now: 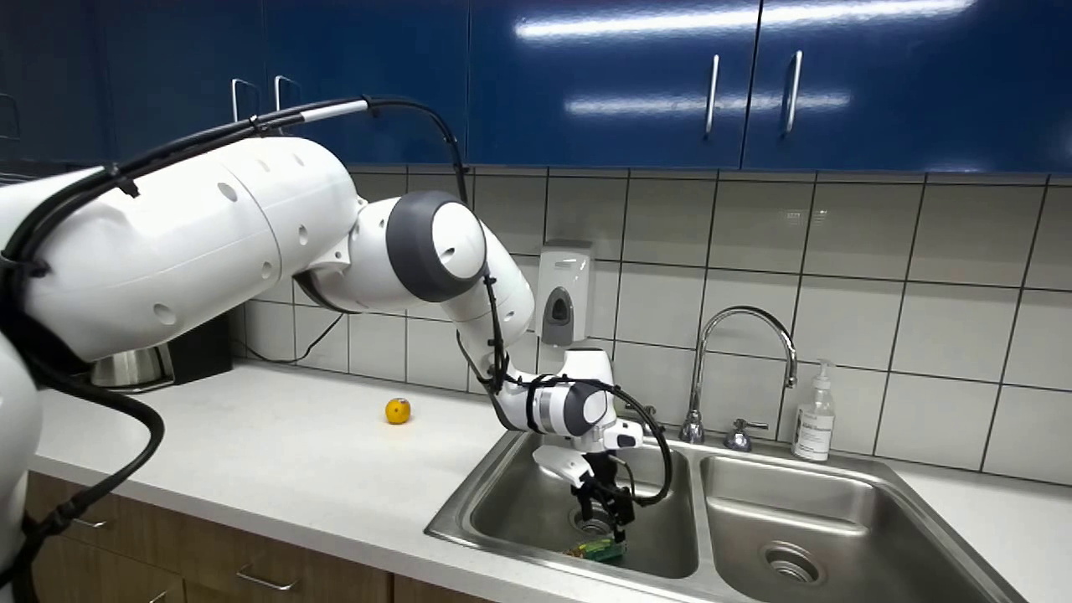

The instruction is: Put the green packet in the sink.

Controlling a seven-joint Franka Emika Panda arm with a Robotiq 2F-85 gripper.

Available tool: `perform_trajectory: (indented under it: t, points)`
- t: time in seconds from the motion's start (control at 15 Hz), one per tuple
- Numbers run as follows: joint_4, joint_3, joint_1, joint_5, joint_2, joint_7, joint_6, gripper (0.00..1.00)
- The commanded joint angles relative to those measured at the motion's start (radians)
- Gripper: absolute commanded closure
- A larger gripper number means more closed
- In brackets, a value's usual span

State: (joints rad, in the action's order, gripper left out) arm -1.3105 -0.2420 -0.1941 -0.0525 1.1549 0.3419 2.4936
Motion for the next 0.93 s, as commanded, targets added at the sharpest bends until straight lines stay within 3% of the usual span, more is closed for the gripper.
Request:
perform_trajectory:
  t: [0.0, 0.27, 0.87]
  points:
    - [-0.014, 0.01, 0.0, -0.001, -0.056, -0.037, -0.04, 0.0]
    - [-0.062, 0.016, 0.005, 0.008, -0.122, -0.077, -0.036, 0.0]
    - [-0.275, 0.082, -0.018, 0.031, -0.35, -0.365, -0.096, 0.0]
